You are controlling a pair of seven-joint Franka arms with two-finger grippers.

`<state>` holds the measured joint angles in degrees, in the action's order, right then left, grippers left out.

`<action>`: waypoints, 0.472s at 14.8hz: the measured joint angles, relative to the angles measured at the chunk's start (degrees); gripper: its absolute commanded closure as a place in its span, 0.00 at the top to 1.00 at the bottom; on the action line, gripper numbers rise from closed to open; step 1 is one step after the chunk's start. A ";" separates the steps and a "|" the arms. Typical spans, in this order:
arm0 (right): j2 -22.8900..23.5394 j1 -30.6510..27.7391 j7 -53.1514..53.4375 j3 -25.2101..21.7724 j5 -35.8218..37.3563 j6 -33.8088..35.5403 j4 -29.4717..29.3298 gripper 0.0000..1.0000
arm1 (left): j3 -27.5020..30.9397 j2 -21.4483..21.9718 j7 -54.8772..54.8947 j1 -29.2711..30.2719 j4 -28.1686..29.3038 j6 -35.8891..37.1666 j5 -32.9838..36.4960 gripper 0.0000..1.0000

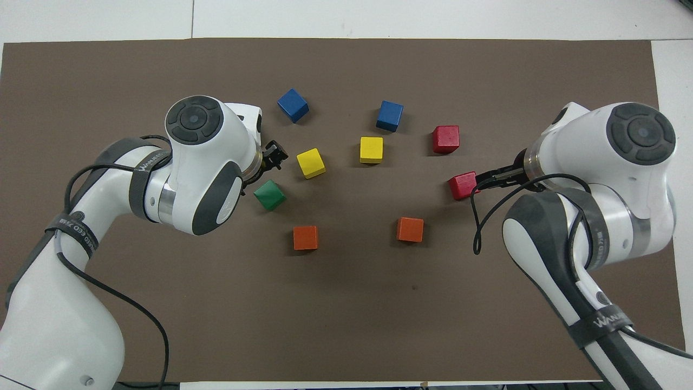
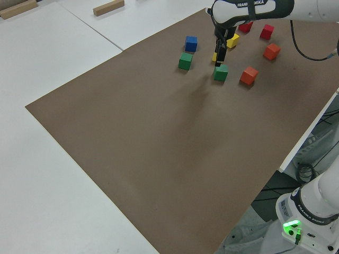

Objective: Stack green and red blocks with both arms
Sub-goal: 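Grasp the green block with the left gripper while the right gripper grasps red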

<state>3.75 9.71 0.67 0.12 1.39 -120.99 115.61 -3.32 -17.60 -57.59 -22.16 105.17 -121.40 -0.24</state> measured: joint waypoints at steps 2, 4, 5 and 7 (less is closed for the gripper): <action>1.62 1.07 1.44 0.01 -0.02 -2.03 0.01 1.00 | 0.09 -0.02 0.04 0.00 1.66 -2.23 0.08 1.00; 3.17 1.85 2.68 0.02 -0.02 -4.13 0.04 1.00 | 0.10 -0.04 0.05 0.00 3.06 -3.76 0.13 1.00; 3.95 2.04 2.80 0.02 -0.02 -5.04 0.05 1.00 | 0.10 -0.05 0.06 0.00 3.60 -4.18 0.14 1.00; 5.47 2.33 2.83 0.02 -0.02 -6.68 0.06 1.00 | 0.08 -0.05 0.13 -0.05 4.71 -5.40 0.17 1.00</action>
<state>9.22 12.04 3.50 0.15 1.37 -127.67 115.66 -3.24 -17.65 -57.46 -22.21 109.88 -126.81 -0.07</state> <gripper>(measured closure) 0.000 0.000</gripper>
